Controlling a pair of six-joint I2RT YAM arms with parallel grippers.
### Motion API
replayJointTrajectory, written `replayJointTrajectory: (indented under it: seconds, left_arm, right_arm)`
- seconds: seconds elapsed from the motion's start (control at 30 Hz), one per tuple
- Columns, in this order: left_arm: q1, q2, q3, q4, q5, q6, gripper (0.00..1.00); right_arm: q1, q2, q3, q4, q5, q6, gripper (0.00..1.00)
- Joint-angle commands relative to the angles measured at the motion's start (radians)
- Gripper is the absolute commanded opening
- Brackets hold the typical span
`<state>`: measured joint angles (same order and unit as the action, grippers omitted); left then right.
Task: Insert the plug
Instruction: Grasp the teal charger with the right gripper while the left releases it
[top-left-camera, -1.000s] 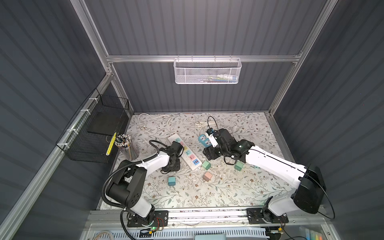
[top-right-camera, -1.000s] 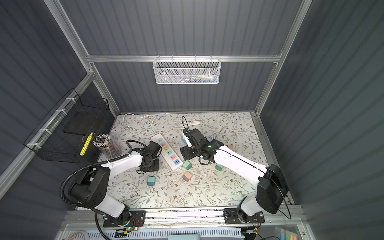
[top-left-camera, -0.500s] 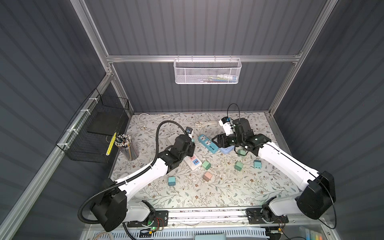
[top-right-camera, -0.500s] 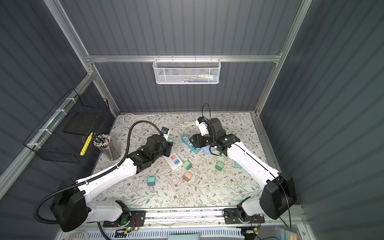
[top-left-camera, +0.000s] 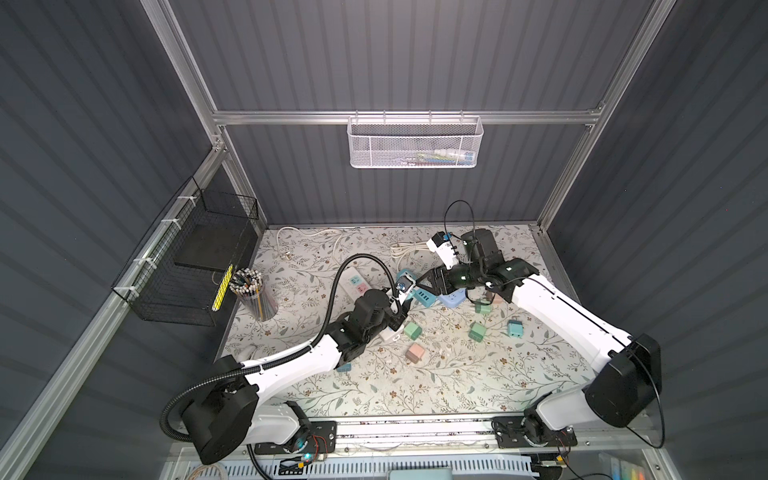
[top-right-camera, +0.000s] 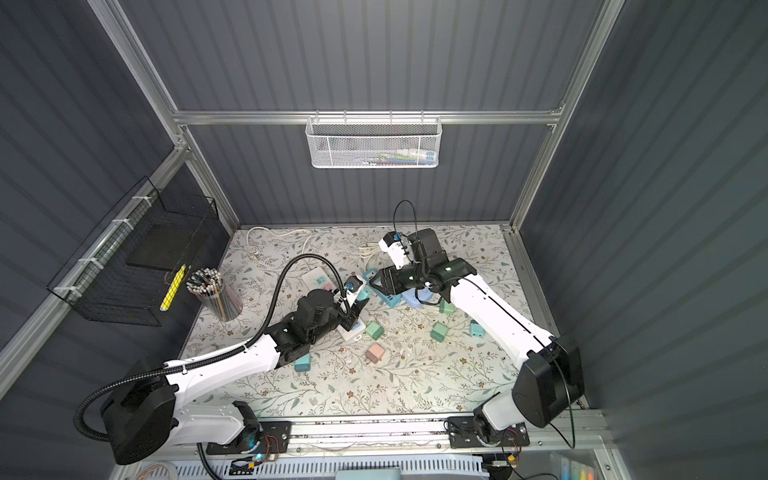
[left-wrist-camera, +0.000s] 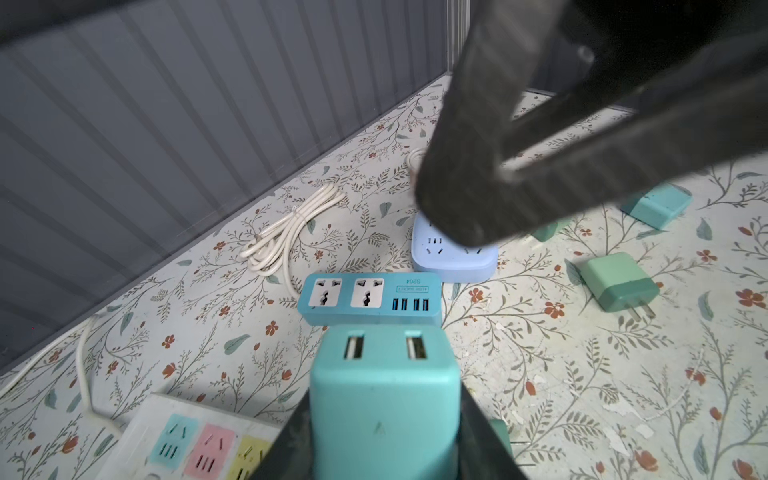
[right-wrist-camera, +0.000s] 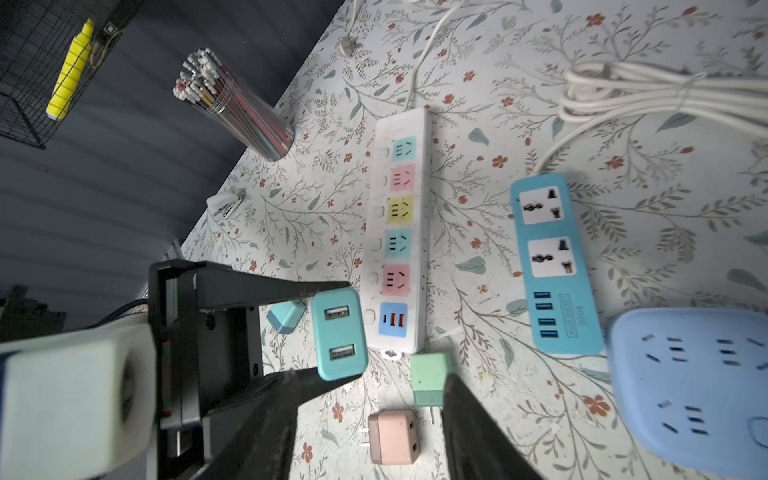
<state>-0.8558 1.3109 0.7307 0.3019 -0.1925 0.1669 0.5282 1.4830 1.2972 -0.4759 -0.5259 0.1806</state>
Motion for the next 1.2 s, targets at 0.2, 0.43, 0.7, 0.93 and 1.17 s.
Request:
replayJointTrajectory:
  seconds: [0.2, 0.43, 0.7, 0.93, 1.17]
  left_arm:
    - [0.0, -0.021, 0.019, 0.034, 0.051, 0.029, 0.15]
    - [-0.001, -0.015, 0.038, 0.003, 0.056, 0.04, 0.17]
    - [0.0, -0.006, 0.049, -0.019, 0.041, 0.043, 0.24]
    - [-0.001, -0.041, 0.042, -0.034, -0.062, -0.036, 0.77]
    - [0.001, -0.153, 0.028, -0.145, -0.399, -0.383, 1.0]
  right_arm:
    - [0.022, 0.102, 0.068, -0.037, -0.096, -0.005, 0.55]
    - [0.046, 0.154, 0.091, -0.03, -0.118, 0.013, 0.52]
    - [0.05, 0.165, 0.084, -0.013, -0.166, 0.041, 0.31]
    - [0.035, 0.129, 0.078, 0.025, -0.089, 0.085, 0.17]
    - [-0.036, 0.029, 0.015, 0.068, 0.117, 0.094, 0.15]
